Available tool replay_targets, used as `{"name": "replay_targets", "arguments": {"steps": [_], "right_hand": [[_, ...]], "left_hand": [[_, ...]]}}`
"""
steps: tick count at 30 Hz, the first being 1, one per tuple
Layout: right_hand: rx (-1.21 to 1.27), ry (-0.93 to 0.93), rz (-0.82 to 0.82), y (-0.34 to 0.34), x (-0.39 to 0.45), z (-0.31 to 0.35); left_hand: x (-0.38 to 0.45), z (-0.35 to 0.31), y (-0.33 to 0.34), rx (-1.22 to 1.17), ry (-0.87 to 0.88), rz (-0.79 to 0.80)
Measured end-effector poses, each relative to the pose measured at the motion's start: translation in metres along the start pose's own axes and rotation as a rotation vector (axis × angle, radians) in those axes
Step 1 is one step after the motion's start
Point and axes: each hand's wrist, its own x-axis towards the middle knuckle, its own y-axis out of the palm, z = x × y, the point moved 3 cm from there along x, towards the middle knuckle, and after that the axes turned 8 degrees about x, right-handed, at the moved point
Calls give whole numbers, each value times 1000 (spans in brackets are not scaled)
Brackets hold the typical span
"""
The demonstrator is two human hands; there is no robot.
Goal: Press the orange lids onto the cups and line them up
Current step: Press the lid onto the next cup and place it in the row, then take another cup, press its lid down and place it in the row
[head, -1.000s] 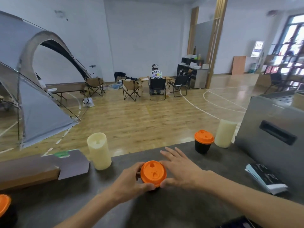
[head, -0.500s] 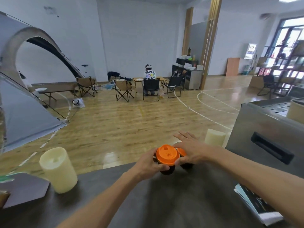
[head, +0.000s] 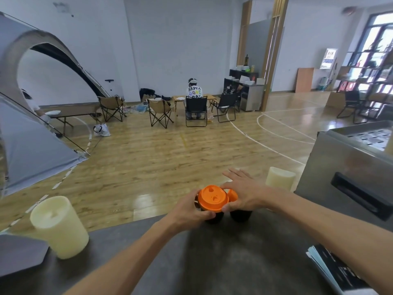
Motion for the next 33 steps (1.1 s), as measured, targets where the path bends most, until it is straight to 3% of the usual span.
{"name": "replay_targets", "arguments": {"steps": [14, 22, 29, 33], "right_hand": [[-16, 24, 65, 6, 2, 8], [-43, 40, 22, -12, -12, 30], [-118, -240, -152, -16, -9, 145], [-99, -393, -126, 9, 6, 247]], "left_hand": [[-9, 9, 1, 51, -44, 40], [-33, 15, -12, 212, -133, 40], [-130, 21, -103, 566, -42, -169], [-222, 55, -166, 738, -139, -264]]}}
